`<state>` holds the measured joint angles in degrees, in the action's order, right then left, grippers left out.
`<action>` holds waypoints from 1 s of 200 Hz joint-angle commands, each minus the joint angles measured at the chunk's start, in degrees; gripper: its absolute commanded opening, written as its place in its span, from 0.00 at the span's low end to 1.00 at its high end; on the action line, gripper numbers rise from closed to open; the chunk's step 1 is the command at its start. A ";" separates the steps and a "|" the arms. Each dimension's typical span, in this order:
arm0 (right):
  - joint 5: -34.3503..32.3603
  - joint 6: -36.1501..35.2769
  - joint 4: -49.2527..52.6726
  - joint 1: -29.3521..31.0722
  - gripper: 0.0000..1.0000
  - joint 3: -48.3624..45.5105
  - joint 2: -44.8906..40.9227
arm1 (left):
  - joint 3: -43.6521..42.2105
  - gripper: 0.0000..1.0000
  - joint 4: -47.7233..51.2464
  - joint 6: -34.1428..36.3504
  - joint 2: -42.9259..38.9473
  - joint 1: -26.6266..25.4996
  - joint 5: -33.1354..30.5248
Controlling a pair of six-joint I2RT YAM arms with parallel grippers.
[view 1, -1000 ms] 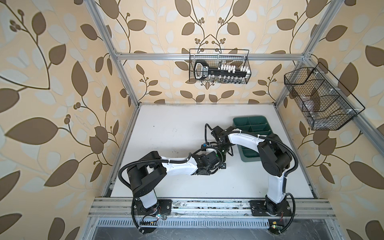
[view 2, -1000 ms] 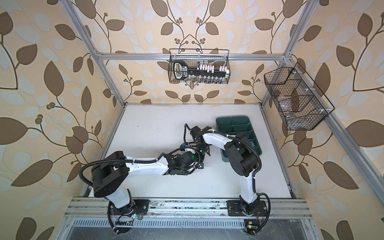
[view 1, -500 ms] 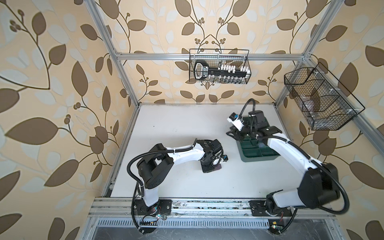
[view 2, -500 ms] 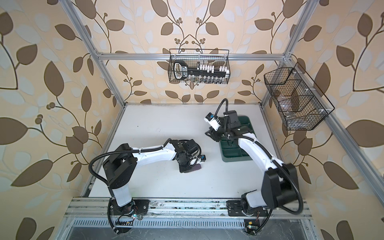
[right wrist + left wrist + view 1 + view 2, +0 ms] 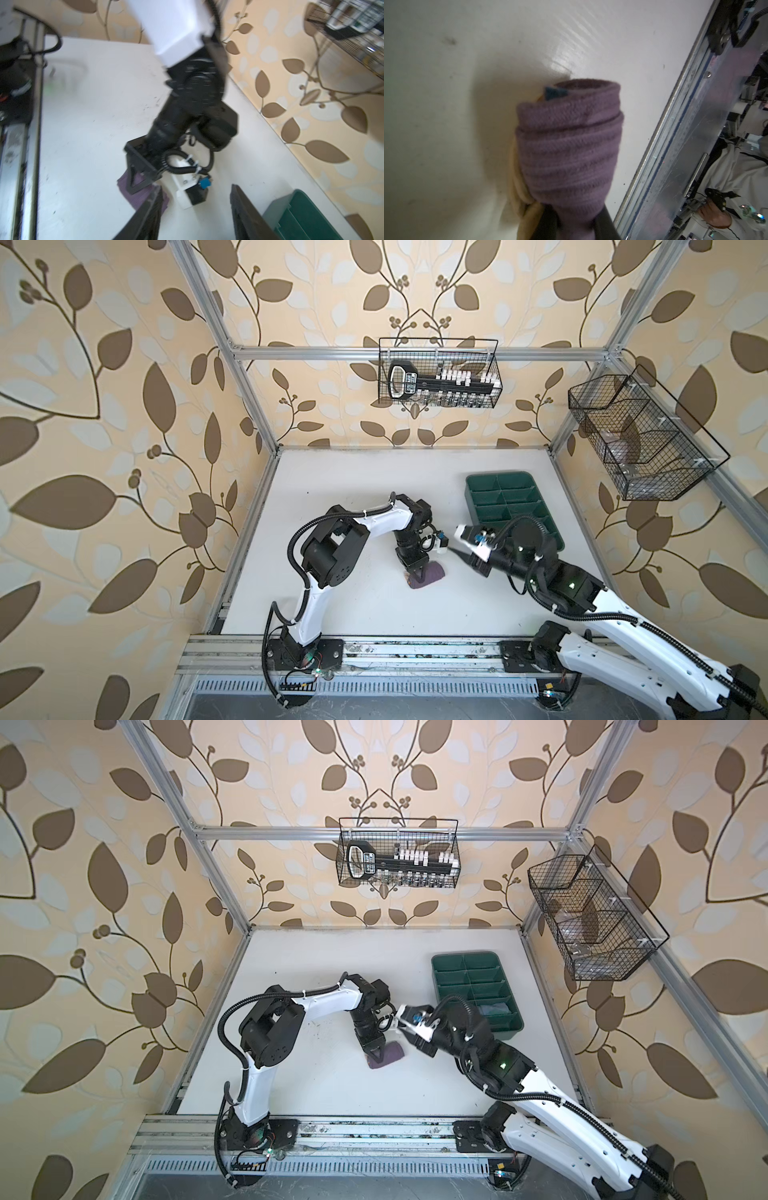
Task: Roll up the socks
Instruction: 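Lift the right gripper away toward the green tray while the left gripper holds the roll, then bring the right gripper back to pinch the roll beside the left gripper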
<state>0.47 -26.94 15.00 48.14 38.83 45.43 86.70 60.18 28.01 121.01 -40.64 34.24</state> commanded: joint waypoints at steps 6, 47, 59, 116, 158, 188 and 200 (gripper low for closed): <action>-20.05 -12.71 3.69 12.02 0.54 -5.63 4.99 | 2.80 0.16 3.07 2.93 7.00 1.91 -2.27; -24.71 -24.39 -11.68 16.63 0.58 -9.99 17.87 | 5.49 0.16 4.86 2.57 9.68 2.58 -2.25; -24.95 -26.02 -16.52 16.34 0.58 -10.19 22.09 | 5.36 0.16 4.65 2.41 9.44 2.66 -2.16; -19.72 -26.91 -26.96 10.87 0.56 -8.33 39.66 | 4.07 0.18 2.61 1.70 7.60 3.55 -2.15; -16.59 -24.88 -22.63 9.91 0.16 -6.43 43.45 | 0.85 0.29 -1.40 2.32 2.47 3.55 -1.90; -12.79 -22.10 -9.97 10.66 0.06 -2.63 42.63 | -3.59 0.39 -9.93 -0.67 -5.92 4.02 -6.42; -10.11 -20.19 -4.16 10.55 0.05 -0.68 42.62 | -6.26 0.40 -15.08 -2.82 -11.11 4.73 -9.93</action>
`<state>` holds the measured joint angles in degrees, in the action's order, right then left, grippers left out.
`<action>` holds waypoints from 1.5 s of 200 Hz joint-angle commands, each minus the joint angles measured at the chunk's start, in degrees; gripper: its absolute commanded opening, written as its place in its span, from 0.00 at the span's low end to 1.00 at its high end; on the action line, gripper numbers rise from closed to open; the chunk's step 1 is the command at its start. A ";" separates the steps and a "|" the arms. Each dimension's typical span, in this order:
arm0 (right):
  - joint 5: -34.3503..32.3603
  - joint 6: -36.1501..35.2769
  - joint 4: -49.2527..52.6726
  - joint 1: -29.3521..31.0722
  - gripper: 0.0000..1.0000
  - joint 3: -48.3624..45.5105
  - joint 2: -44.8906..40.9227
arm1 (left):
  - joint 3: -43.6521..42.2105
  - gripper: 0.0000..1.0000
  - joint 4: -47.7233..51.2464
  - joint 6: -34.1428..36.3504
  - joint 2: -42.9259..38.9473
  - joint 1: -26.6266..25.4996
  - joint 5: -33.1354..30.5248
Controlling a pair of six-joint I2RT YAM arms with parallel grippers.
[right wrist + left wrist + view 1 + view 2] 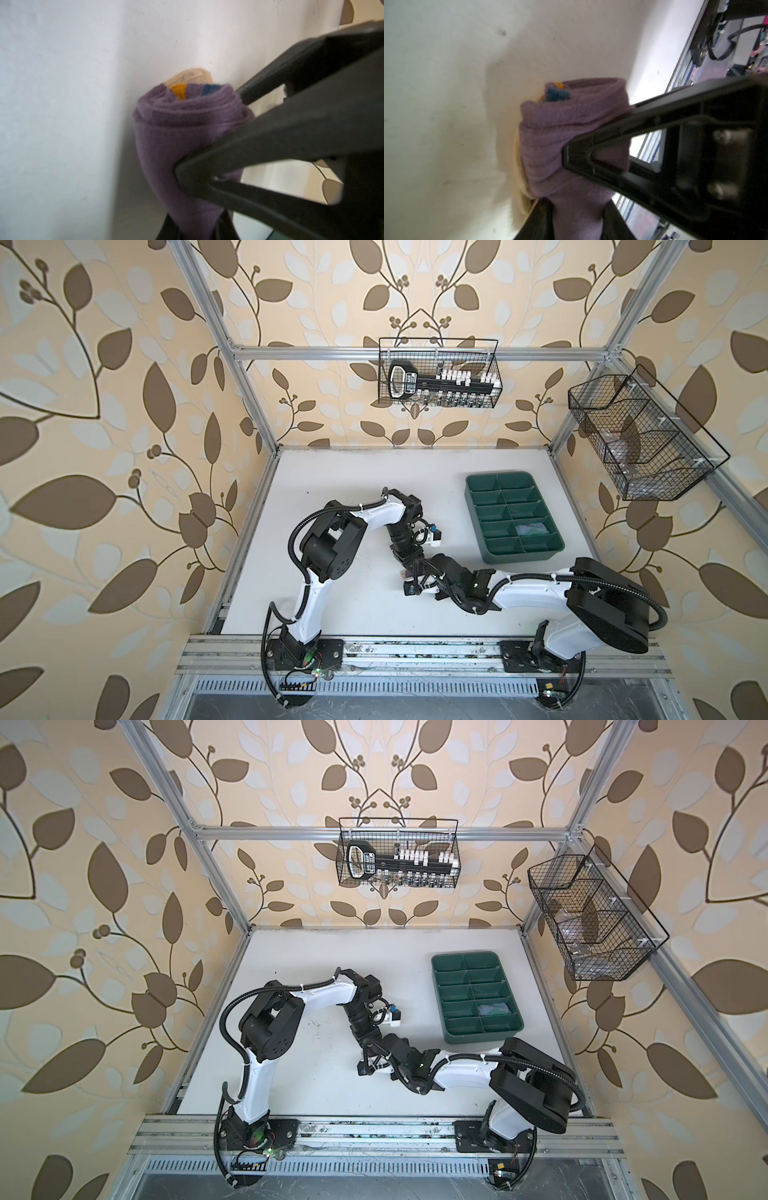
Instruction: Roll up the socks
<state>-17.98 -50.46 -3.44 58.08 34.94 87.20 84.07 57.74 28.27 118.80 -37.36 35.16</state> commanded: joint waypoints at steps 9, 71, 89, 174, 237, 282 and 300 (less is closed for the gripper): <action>10.38 4.46 18.02 0.34 0.04 4.55 1.01 | -6.54 0.43 -17.57 -4.95 -13.58 2.03 -15.37; 28.21 8.97 39.34 -6.97 0.05 16.49 5.99 | -31.47 0.99 -50.86 -8.06 -53.01 5.98 -55.56; 31.83 8.68 44.07 -9.59 0.05 20.67 9.17 | -36.78 0.99 -55.30 -7.52 -62.12 7.30 -55.78; 36.71 3.82 62.84 -17.54 0.10 44.31 28.88 | -38.78 0.91 -28.09 12.30 -74.06 -11.66 -37.86; 38.57 2.48 65.52 -19.37 0.12 52.51 36.21 | -49.38 0.89 -56.09 22.73 -48.79 -29.70 -62.17; 39.36 2.51 65.15 -19.54 0.12 51.59 34.76 | -46.26 0.82 -69.47 17.86 -30.23 -27.07 -66.85; 39.75 2.48 64.98 -19.59 0.12 50.88 34.16 | -45.00 0.80 -70.27 14.69 -27.92 -24.69 -65.89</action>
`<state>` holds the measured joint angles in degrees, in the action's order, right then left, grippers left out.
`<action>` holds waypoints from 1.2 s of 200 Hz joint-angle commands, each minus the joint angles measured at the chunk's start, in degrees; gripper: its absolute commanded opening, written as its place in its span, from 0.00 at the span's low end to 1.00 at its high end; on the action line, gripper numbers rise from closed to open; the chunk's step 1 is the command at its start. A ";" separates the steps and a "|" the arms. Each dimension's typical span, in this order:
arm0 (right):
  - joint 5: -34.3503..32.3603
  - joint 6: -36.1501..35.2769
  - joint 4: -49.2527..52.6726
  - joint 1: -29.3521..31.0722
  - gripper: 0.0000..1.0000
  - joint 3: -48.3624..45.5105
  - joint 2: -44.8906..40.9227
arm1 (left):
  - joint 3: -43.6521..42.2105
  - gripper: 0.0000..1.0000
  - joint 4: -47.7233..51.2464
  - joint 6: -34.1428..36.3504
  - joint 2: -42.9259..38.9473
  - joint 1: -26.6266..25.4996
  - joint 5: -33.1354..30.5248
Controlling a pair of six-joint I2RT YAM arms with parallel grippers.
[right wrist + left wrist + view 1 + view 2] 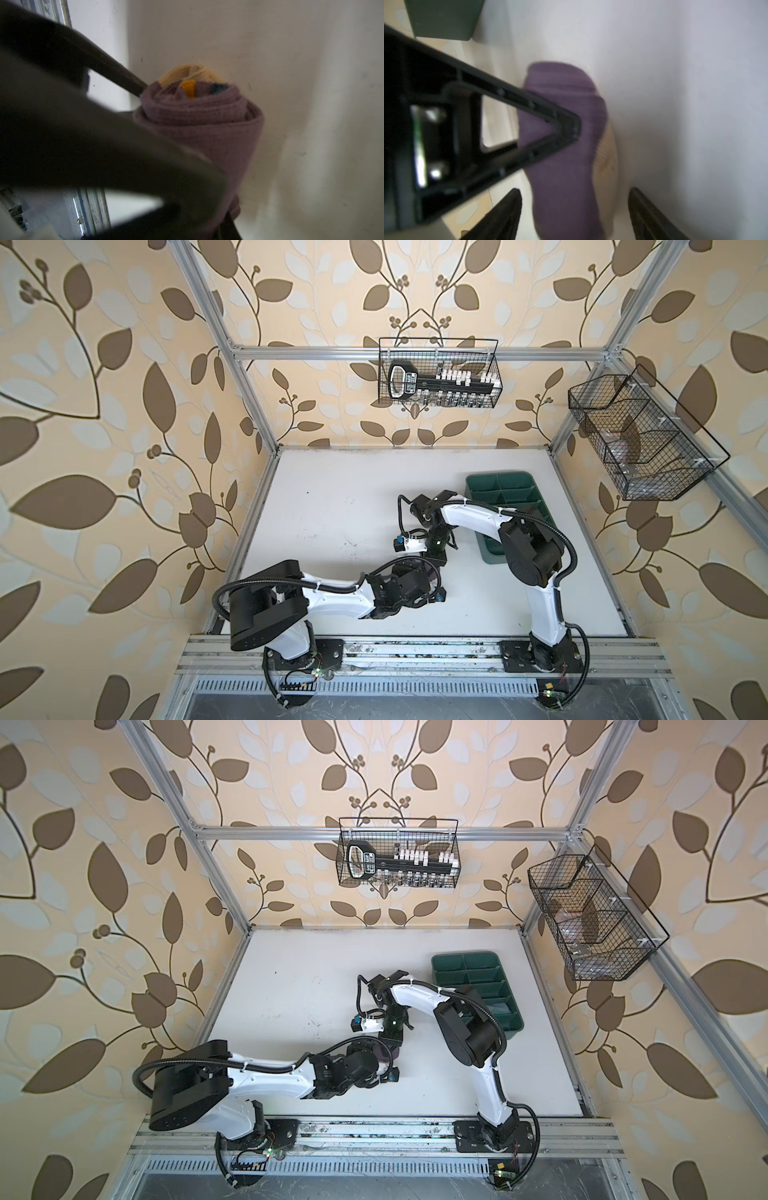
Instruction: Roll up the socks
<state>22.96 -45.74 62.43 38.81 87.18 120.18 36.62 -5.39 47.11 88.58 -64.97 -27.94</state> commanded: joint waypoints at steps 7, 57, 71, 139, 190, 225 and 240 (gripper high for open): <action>-1.16 -2.25 -0.95 -0.29 0.12 -1.53 0.98 | 3.01 0.79 -6.31 -5.23 2.86 3.77 -1.51; -0.48 -4.05 -1.77 -0.30 0.12 -1.31 -0.76 | 8.32 0.45 4.73 -10.35 9.03 6.32 9.50; -0.07 -4.05 -2.04 -0.43 0.11 -1.31 -1.62 | 9.36 0.27 5.83 -10.55 10.55 6.50 10.03; -2.21 -1.20 -16.72 -4.24 0.48 -11.27 -19.61 | 10.72 0.00 11.29 -11.19 5.63 6.52 10.14; -14.17 15.99 -34.01 -14.43 0.50 -18.88 -40.07 | 12.06 0.00 20.92 -13.12 -5.51 6.52 9.50; -24.66 30.70 -37.78 -18.78 0.47 -23.16 -46.52 | 13.60 0.00 29.23 -17.17 -14.78 6.52 14.68; -26.89 33.76 -35.63 -19.57 0.45 -23.26 -44.90 | 14.84 0.00 32.92 -18.04 -17.81 6.62 19.01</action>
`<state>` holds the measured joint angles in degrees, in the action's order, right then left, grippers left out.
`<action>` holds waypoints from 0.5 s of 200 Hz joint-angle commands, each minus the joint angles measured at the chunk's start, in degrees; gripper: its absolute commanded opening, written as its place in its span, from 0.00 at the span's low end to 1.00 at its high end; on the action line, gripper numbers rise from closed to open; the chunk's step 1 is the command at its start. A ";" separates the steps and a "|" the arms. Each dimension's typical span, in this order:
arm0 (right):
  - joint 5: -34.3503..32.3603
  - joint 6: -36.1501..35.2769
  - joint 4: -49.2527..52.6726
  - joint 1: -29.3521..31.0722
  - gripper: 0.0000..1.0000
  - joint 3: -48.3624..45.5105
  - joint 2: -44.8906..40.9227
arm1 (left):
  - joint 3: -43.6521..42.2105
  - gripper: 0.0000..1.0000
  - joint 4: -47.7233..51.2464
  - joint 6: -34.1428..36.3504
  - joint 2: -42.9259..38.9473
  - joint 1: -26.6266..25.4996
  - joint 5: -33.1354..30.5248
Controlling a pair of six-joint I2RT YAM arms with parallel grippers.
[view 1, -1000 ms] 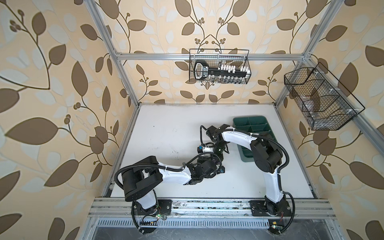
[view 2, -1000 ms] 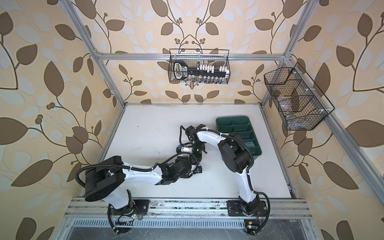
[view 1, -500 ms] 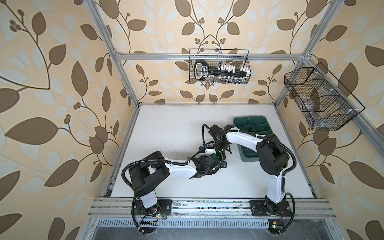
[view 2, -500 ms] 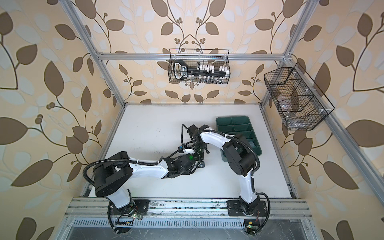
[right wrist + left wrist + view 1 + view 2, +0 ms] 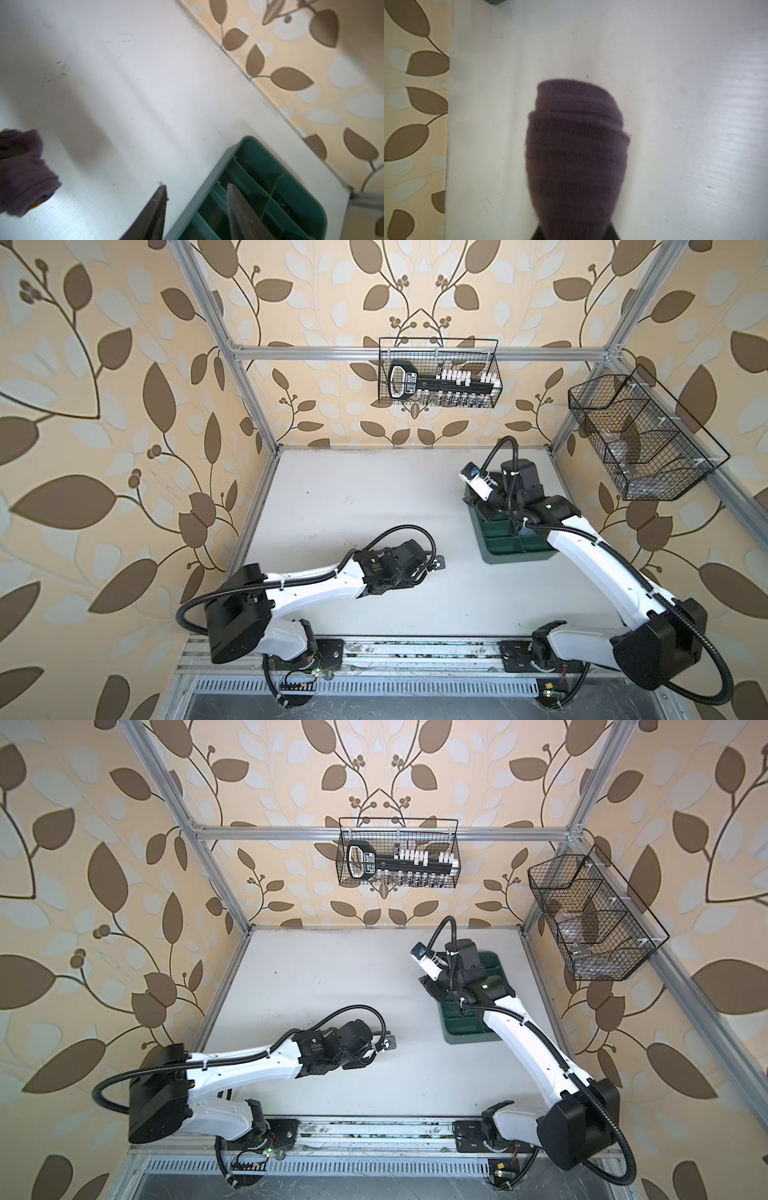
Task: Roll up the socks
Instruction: 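Lift the rolled purple sock with the left gripper while the right gripper withdraws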
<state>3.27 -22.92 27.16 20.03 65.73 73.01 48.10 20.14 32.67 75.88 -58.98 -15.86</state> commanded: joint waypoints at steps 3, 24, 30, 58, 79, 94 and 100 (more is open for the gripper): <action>-7.46 11.29 0.22 -0.98 0.45 -1.78 2.88 | 3.52 0.00 7.82 -3.77 -5.65 0.68 7.69; -7.69 13.00 4.24 -1.36 0.44 0.34 9.10 | 4.94 0.00 11.43 -4.35 -9.24 0.71 13.07; -7.60 13.16 4.84 -1.36 0.44 1.02 10.95 | 5.17 0.00 12.26 -4.32 -10.18 0.87 15.17; -9.16 13.85 2.98 -1.32 0.43 2.30 16.73 | 6.60 0.00 15.66 -5.34 -13.22 1.32 23.83; -12.02 14.72 1.91 -1.37 0.40 2.90 19.75 | 7.40 0.00 18.07 -6.85 -14.00 1.70 27.61; -13.85 15.07 1.05 -1.35 0.39 2.57 21.21 | 7.50 0.00 19.18 -7.24 -14.26 1.85 29.64; -14.61 15.24 0.73 -1.32 0.39 2.31 21.58 | 7.41 0.00 19.23 -7.34 -14.42 1.93 29.99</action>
<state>-6.94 -9.67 29.17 18.72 66.35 93.23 53.30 36.27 27.27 63.00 -57.84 7.20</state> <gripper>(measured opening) 0.392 0.186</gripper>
